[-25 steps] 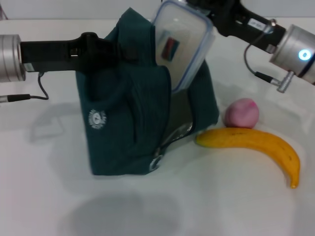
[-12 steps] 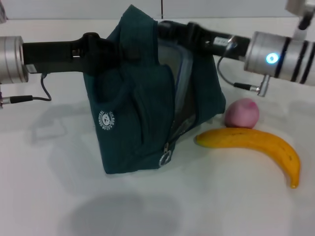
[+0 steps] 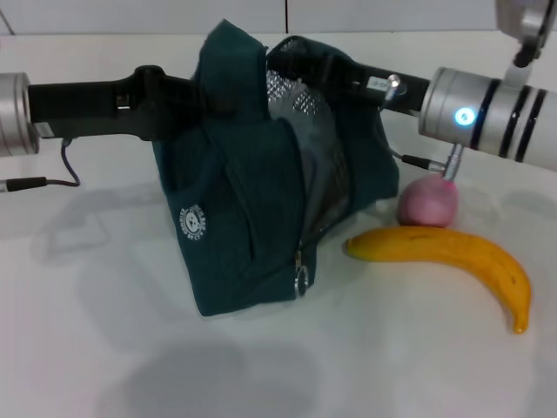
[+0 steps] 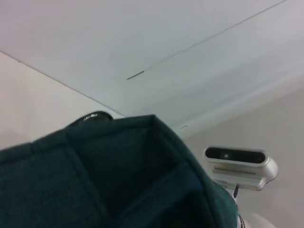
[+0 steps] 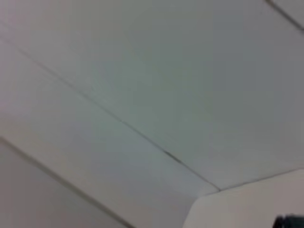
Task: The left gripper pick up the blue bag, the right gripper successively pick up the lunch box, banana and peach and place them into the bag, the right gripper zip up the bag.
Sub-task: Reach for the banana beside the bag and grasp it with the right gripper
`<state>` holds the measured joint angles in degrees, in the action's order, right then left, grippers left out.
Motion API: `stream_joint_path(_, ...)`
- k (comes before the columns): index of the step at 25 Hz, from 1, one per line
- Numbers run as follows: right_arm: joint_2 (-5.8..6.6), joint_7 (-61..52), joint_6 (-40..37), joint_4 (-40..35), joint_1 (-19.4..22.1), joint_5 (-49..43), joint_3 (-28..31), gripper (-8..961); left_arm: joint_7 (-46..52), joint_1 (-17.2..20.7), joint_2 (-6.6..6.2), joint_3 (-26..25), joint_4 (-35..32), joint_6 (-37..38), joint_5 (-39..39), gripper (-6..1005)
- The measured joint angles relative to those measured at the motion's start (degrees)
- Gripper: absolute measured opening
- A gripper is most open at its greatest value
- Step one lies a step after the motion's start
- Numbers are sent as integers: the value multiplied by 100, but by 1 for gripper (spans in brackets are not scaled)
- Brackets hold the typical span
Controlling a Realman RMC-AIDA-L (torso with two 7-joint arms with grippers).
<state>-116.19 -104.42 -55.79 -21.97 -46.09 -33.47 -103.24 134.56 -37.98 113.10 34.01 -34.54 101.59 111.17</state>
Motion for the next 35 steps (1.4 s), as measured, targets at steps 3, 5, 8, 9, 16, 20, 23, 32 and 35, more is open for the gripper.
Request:
stream_joint_path(3,0,96,-136,-4,118,15,197,184,0,9,-7,0,0,0,0,46)
stream_joint_path(5,0,189,-308,1,199,16,371,263,0,27,-18,-4,-6,-1,0,46)
stream_joint_path(8,20,356,-585,3,350,16,678,399,0,74,-45,-49,-31,-4,0,46)
stream_joint_path(9,38,482,-734,-12,446,10,838,447,0,95,-53,-59,-35,-4,0,47)
stream_joint_path(16,549,1169,-1256,-546,1083,-367,1423,649,-6,242,-127,-64,-65,20,1,47)
stream_joint_path(20,1041,736,-481,-1913,1480,-1549,1477,734,-75,257,-134,-60,-65,29,1,47)
stream_joint_path(23,1226,-232,-157,-2795,1532,-3044,1775,737,-117,280,-134,-42,-65,35,1,48)
stream_joint_path(32,1103,-3567,-2740,-4557,729,-8627,4182,740,-136,234,-131,-17,-62,35,37,48)
stream_joint_path(35,1066,-4046,-3833,-4796,341,-9712,4492,739,-137,241,-130,-17,-61,30,37,48)
